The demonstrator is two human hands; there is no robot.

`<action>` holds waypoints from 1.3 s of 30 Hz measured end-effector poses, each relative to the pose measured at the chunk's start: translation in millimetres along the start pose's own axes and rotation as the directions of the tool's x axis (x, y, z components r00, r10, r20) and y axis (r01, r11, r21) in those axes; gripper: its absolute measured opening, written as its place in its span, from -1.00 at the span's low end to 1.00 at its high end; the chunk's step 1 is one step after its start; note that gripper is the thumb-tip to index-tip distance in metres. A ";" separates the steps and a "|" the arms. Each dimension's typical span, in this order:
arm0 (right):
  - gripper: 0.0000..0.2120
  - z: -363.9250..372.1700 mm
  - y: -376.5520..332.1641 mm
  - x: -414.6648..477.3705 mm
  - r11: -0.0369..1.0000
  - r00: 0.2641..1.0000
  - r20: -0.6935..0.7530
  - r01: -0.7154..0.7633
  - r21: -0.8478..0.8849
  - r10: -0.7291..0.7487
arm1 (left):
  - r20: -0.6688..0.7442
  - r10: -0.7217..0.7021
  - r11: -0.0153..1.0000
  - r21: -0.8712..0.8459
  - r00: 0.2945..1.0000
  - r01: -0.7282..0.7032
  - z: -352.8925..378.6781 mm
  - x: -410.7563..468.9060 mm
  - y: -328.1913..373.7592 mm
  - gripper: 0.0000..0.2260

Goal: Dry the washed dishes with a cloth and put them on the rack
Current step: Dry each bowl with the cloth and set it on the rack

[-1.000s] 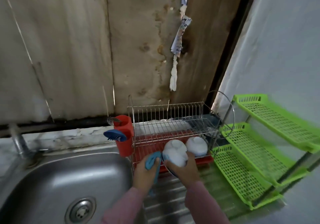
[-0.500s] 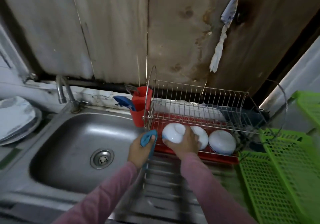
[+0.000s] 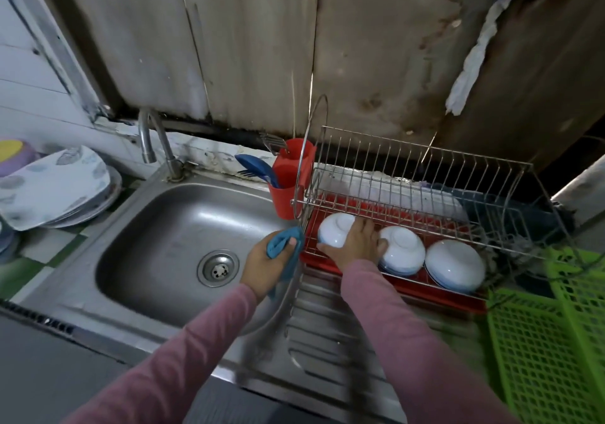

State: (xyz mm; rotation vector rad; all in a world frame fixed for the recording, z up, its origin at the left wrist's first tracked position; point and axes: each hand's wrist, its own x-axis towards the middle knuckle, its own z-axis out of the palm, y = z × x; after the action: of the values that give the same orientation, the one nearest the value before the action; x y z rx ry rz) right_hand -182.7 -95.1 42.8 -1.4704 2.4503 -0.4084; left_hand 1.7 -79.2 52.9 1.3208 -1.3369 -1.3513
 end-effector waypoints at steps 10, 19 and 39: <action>-0.14 5.7 -2.7 -53.3 0.928 0.993 -0.117 0.033 0.371 0.011 | -0.023 0.038 0.996 -0.079 0.999 -0.039 -15.1 -12.4 -1.3 -0.88; -0.36 34.6 -80.2 -115.2 0.806 0.993 0.091 0.009 0.591 -0.077 | -0.091 0.024 0.994 -0.103 0.996 -0.033 -96.3 -24.9 -15.5 -0.83; -0.76 192.3 -452.2 -271.1 0.748 0.785 0.333 0.233 0.621 -0.521 | -0.566 -0.039 0.996 -0.085 0.823 -0.011 -509.5 -124.1 -80.0 -0.93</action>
State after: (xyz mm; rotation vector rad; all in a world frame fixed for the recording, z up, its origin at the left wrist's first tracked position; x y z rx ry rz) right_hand 378.2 -79.0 48.9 -1.5644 1.4398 -0.6622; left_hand 529.0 -22.0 44.3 1.5195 -0.8462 -0.8960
